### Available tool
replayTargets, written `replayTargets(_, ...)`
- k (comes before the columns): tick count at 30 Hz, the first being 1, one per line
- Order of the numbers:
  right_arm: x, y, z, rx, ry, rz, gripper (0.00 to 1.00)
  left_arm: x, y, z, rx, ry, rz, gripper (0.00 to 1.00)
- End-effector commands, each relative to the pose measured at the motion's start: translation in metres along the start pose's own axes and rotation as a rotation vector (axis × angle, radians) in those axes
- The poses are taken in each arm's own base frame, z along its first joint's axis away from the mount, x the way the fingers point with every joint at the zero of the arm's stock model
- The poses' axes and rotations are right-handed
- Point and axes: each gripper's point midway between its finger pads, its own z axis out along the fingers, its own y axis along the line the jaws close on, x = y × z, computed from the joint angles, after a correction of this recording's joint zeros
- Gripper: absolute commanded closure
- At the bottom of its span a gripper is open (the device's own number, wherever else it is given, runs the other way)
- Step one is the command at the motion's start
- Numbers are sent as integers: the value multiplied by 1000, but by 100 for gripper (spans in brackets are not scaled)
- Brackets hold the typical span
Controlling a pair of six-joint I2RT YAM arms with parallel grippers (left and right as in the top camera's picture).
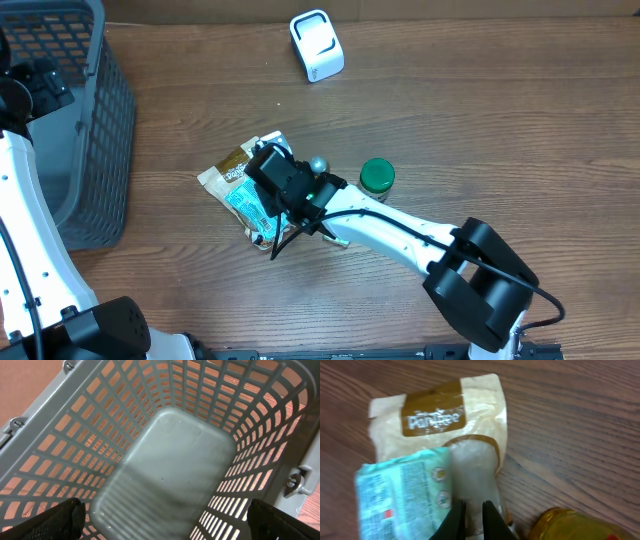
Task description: Scan the item barcode
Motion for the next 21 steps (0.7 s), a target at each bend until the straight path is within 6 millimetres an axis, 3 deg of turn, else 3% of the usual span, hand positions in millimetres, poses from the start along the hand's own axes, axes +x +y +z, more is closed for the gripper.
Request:
replayTargets(1, -5, -13, 12, 82, -22, -3, 90, -5, -1, -5, 10, -16, 16, 0)
replayTargets(10, 14, -11, 25, 81, 38, -19, 90, -5, -1, -5, 10, -17, 16, 0)
replayTargets(21, 27, 32, 22, -161, 125, 62, 90, -5, -1, -5, 10, -17, 17, 0)
